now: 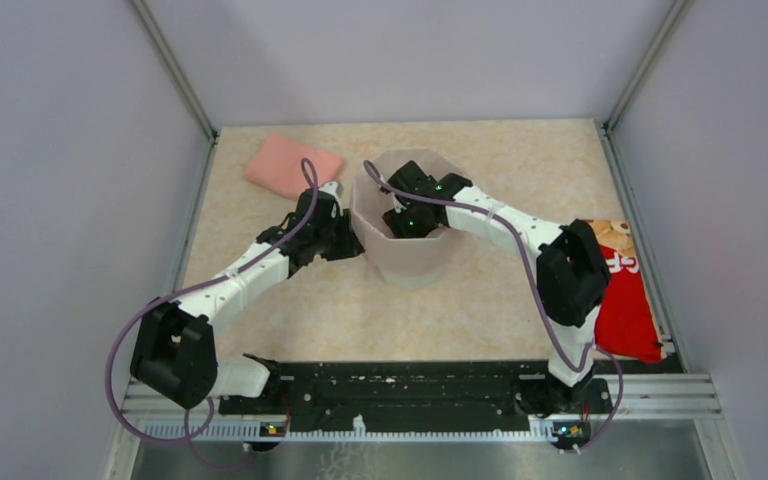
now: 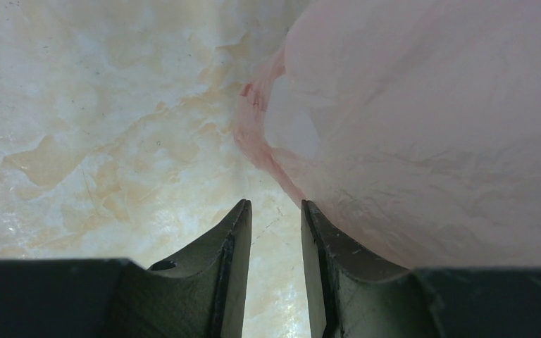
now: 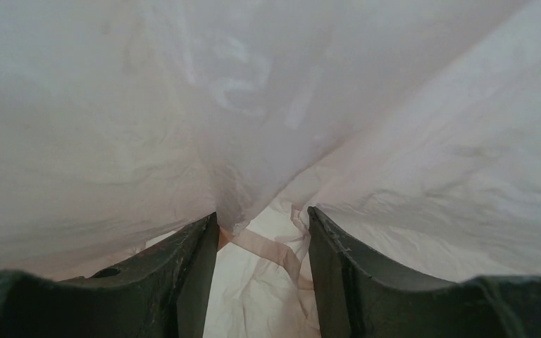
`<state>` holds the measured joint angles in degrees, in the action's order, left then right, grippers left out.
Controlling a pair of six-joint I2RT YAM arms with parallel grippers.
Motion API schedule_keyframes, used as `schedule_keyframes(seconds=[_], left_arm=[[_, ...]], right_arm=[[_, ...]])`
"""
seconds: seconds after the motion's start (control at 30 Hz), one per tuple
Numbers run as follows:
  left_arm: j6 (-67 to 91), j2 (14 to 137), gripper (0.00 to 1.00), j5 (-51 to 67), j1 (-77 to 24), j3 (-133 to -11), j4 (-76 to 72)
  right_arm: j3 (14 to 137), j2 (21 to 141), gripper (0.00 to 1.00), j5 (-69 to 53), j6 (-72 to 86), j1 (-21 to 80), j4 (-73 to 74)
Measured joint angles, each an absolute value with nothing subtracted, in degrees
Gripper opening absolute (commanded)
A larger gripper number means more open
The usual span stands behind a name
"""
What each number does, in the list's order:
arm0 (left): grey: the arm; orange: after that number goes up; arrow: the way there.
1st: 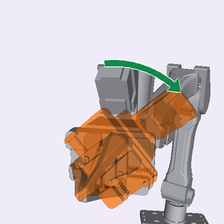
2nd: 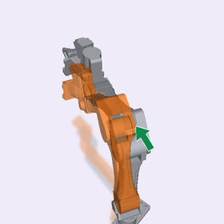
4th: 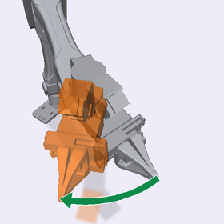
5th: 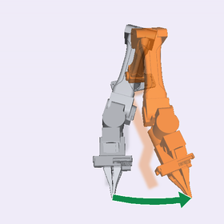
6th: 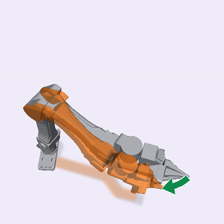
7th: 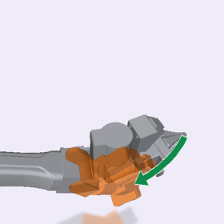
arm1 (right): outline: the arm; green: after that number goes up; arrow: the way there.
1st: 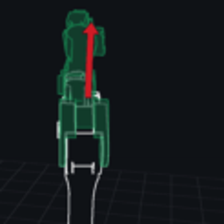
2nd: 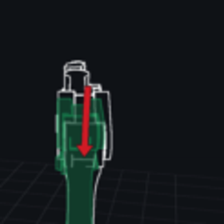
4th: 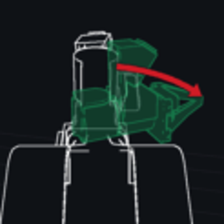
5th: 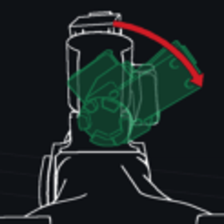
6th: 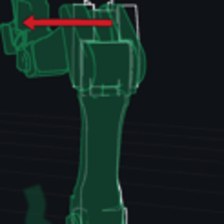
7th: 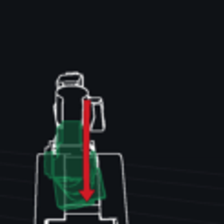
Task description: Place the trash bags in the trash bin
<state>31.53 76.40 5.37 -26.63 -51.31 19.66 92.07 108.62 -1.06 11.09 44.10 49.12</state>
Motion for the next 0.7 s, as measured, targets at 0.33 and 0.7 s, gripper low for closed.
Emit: schedule_keyframes(seconds=[0.33,0.7], left_arm=[[31.55,76.40,0.38,5.37,-26.57,-51.29,19.66],[31.59,76.40,0.38,5.43,-26.28,-50.76,19.62]], right_arm=[[92.07,110.17,0.49,-2.13,11.07,44.05,49.04],[92.07,112.07,0.49,-3.18,11.05,43.66,48.77]])
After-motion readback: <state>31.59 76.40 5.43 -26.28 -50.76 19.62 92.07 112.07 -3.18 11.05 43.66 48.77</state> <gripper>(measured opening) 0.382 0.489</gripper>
